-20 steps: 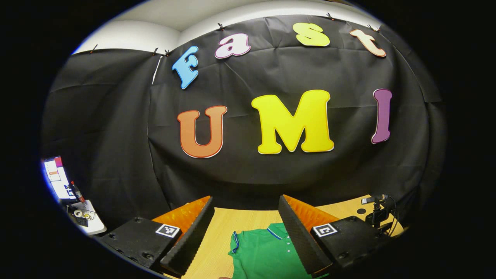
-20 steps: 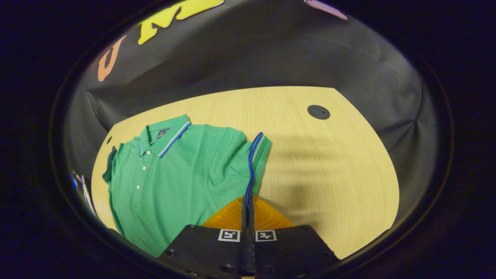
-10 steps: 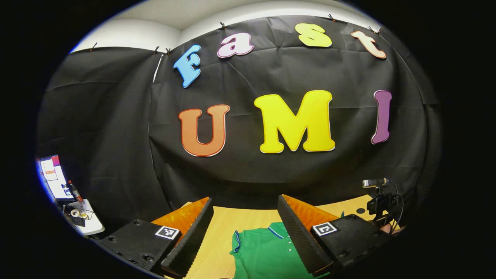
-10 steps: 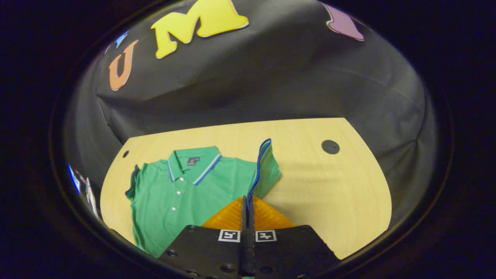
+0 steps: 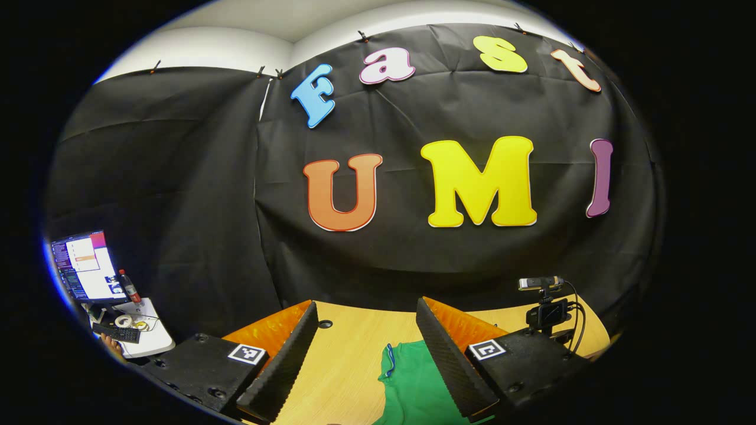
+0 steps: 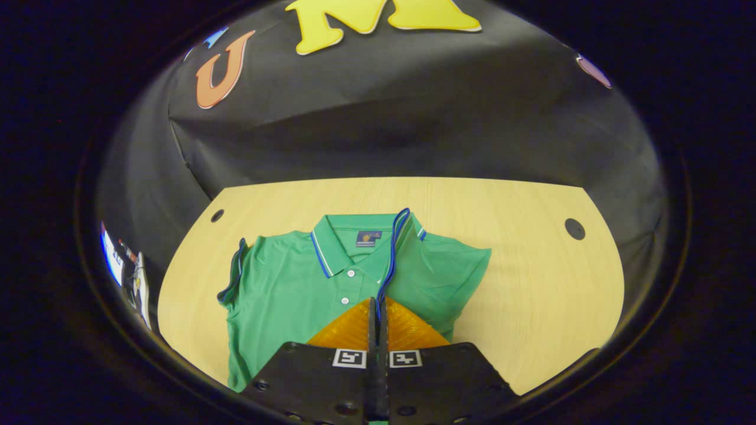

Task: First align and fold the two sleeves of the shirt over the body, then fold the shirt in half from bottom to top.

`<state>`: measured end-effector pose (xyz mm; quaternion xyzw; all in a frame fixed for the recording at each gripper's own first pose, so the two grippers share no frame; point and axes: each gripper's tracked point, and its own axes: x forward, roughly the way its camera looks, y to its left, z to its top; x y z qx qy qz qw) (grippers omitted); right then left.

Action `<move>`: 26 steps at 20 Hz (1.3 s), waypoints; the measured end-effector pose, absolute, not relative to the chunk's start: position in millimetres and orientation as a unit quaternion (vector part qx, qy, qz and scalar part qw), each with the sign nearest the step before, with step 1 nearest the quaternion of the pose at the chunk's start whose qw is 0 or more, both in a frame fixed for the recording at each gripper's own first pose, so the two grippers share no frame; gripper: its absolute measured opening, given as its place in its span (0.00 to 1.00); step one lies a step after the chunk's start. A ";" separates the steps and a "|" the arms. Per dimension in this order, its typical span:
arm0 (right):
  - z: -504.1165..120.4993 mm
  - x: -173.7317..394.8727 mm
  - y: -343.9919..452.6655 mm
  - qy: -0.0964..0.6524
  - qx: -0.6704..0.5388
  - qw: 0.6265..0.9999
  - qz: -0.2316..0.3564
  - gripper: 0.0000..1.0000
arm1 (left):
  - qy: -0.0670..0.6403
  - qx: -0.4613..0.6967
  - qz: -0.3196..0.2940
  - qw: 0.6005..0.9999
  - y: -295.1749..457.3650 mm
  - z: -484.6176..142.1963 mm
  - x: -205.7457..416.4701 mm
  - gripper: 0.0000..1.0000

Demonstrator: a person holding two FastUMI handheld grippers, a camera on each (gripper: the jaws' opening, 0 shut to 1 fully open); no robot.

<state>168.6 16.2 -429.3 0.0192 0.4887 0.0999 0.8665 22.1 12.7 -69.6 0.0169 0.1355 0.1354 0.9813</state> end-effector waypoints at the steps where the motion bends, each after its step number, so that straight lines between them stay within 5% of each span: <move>1: -430.7 165.0 25.1 0.493 0.033 0.863 0.106 0.00 | 0.141 0.013 0.137 0.980 15.8 -72.9 20.3 1.00; 3: -423.6 163.2 37.7 0.484 0.051 0.866 0.116 0.11 | 0.149 0.005 0.138 0.979 19.2 -78.7 18.1 1.00; 6: -398.3 159.1 43.9 0.456 0.049 0.879 0.132 0.69 | 0.151 0.009 0.132 0.980 23.8 -83.3 19.1 1.00; 8: -370.7 153.8 40.7 0.426 0.037 0.894 0.135 0.71 | 0.153 0.011 0.117 0.981 24.1 -88.8 23.9 1.00; 10: -337.8 144.8 35.9 0.395 0.028 0.909 0.133 0.87 | 0.157 0.006 0.100 0.982 23.4 -95.9 30.8 1.00; 18: -214.5 69.3 5.8 0.294 0.015 0.951 0.094 0.88 | 0.223 -0.029 -0.009 0.974 1.0 -174.2 70.4 1.00; 26: -190.5 4.1 -41.7 0.289 -0.033 0.956 0.041 0.96 | 0.347 -0.015 -0.049 0.937 1.0 -325.8 99.9 1.00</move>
